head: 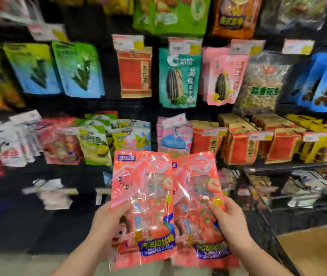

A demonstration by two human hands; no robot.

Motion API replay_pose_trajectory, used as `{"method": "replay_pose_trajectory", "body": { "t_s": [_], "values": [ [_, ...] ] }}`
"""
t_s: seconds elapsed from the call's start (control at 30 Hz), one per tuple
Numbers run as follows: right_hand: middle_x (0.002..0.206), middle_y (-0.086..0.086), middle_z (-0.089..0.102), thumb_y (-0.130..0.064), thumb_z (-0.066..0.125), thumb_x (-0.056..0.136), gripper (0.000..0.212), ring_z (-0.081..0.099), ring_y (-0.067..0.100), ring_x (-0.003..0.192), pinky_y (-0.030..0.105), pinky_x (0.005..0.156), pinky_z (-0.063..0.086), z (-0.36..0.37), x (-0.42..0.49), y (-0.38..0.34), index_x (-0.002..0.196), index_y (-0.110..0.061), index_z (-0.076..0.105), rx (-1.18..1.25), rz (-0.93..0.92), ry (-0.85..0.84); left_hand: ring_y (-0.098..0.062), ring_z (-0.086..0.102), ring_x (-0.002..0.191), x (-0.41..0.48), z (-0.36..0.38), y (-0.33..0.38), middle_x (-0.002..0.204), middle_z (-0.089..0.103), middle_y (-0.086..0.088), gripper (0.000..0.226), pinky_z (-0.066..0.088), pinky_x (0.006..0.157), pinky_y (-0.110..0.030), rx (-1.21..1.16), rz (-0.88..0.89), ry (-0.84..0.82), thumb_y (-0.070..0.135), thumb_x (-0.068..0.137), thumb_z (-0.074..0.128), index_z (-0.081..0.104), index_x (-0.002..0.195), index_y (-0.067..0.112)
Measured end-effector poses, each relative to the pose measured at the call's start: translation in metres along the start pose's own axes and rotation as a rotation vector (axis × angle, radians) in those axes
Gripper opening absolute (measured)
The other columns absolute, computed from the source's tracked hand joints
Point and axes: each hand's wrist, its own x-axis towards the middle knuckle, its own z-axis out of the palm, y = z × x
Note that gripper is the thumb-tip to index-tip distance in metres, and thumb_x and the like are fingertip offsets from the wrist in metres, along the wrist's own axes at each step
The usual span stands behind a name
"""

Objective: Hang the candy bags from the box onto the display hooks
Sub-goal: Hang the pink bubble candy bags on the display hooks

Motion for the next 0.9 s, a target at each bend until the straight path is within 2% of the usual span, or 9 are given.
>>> {"method": "replay_pose_trajectory", "body": {
  "t_s": [0.07, 0.13, 0.23, 0.37, 0.5, 0.6, 0.67, 0.77, 0.9],
  "values": [
    [0.075, 0.004, 0.069, -0.012, 0.065, 0.087, 0.006, 0.064, 0.021, 0.073, 0.034, 0.067, 0.049, 0.043, -0.006, -0.014, 0.081, -0.014, 0.065, -0.011, -0.026, -0.076, -0.018, 0.047, 0.035, -0.001, -0.045, 0.002, 0.052, 0.052, -0.017, 0.016, 0.037, 0.046, -0.026, 0.005, 0.011, 0.088, 0.005, 0.086, 0.065, 0.058, 0.072, 0.001],
    [0.078, 0.001, 0.069, -0.011, 0.066, 0.086, 0.008, 0.066, 0.022, 0.078, 0.035, 0.072, 0.050, 0.082, -0.010, -0.027, 0.081, -0.017, 0.064, -0.010, -0.041, -0.150, -0.020, 0.048, 0.038, -0.007, -0.085, 0.004, 0.049, 0.055, -0.014, 0.018, 0.036, 0.048, -0.027, -0.008, 0.032, 0.170, 0.006, 0.084, 0.066, 0.057, 0.070, 0.003],
    [0.086, 0.003, 0.071, -0.014, 0.067, 0.085, 0.010, 0.066, 0.020, 0.084, 0.038, 0.082, 0.052, 0.135, -0.016, -0.043, 0.083, -0.022, 0.062, -0.037, -0.059, -0.261, -0.024, 0.055, 0.050, -0.009, -0.139, -0.003, 0.054, 0.064, -0.014, 0.034, 0.041, 0.054, -0.032, -0.034, 0.037, 0.305, 0.028, 0.064, 0.079, 0.065, 0.076, 0.000],
    [0.085, 0.001, 0.070, -0.013, 0.066, 0.086, 0.014, 0.066, 0.019, 0.082, 0.038, 0.082, 0.053, 0.198, -0.024, -0.059, 0.082, -0.025, 0.060, -0.046, -0.084, -0.375, -0.023, 0.055, 0.046, -0.009, -0.198, -0.013, 0.056, 0.063, -0.019, 0.040, 0.043, 0.055, -0.032, -0.086, 0.023, 0.404, 0.024, 0.065, 0.079, 0.066, 0.085, -0.008],
    [0.087, 0.003, 0.069, -0.013, 0.064, 0.087, 0.017, 0.066, 0.021, 0.085, 0.038, 0.082, 0.053, 0.262, -0.030, -0.073, 0.084, -0.029, 0.058, -0.067, -0.114, -0.494, -0.021, 0.059, 0.042, -0.007, -0.247, -0.012, 0.056, 0.067, -0.015, 0.008, 0.048, 0.048, -0.028, -0.145, -0.006, 0.475, 0.004, 0.085, 0.065, 0.064, 0.088, -0.004],
    [0.084, 0.003, 0.070, -0.012, 0.063, 0.087, 0.018, 0.066, 0.021, 0.082, 0.035, 0.076, 0.051, 0.308, -0.028, -0.083, 0.082, -0.028, 0.059, -0.063, -0.135, -0.556, -0.020, 0.055, 0.037, 0.007, -0.284, -0.009, 0.052, 0.064, -0.015, 0.009, 0.044, 0.045, -0.027, -0.140, -0.006, 0.544, 0.004, 0.088, 0.062, 0.062, 0.089, -0.005],
    [0.078, 0.000, 0.067, -0.010, 0.061, 0.089, 0.016, 0.063, 0.017, 0.075, 0.027, 0.067, 0.047, 0.338, -0.024, -0.092, 0.082, -0.025, 0.060, -0.021, -0.134, -0.581, -0.022, 0.060, 0.044, 0.020, -0.304, 0.001, 0.058, 0.069, -0.015, 0.007, 0.047, 0.049, -0.030, -0.125, 0.014, 0.587, 0.002, 0.088, 0.062, 0.065, 0.088, -0.004],
    [0.080, 0.000, 0.067, -0.012, 0.059, 0.091, 0.007, 0.062, 0.015, 0.074, 0.027, 0.064, 0.046, 0.378, -0.011, -0.103, 0.092, -0.017, 0.063, 0.053, -0.086, -0.610, -0.020, 0.060, 0.042, 0.047, -0.331, 0.015, 0.060, 0.069, -0.016, 0.006, 0.047, 0.043, -0.028, -0.108, 0.031, 0.605, 0.001, 0.087, 0.062, 0.066, 0.088, -0.004],
    [0.091, 0.002, 0.069, -0.021, 0.059, 0.092, 0.007, 0.064, 0.020, 0.082, 0.031, 0.066, 0.049, 0.424, 0.014, -0.112, 0.098, -0.022, 0.064, 0.126, -0.003, -0.595, -0.034, 0.066, 0.066, 0.092, -0.359, 0.033, 0.077, 0.069, -0.033, 0.011, 0.052, 0.070, -0.045, -0.085, 0.037, 0.600, 0.003, 0.086, 0.065, 0.068, 0.090, -0.006]
  ]
}}
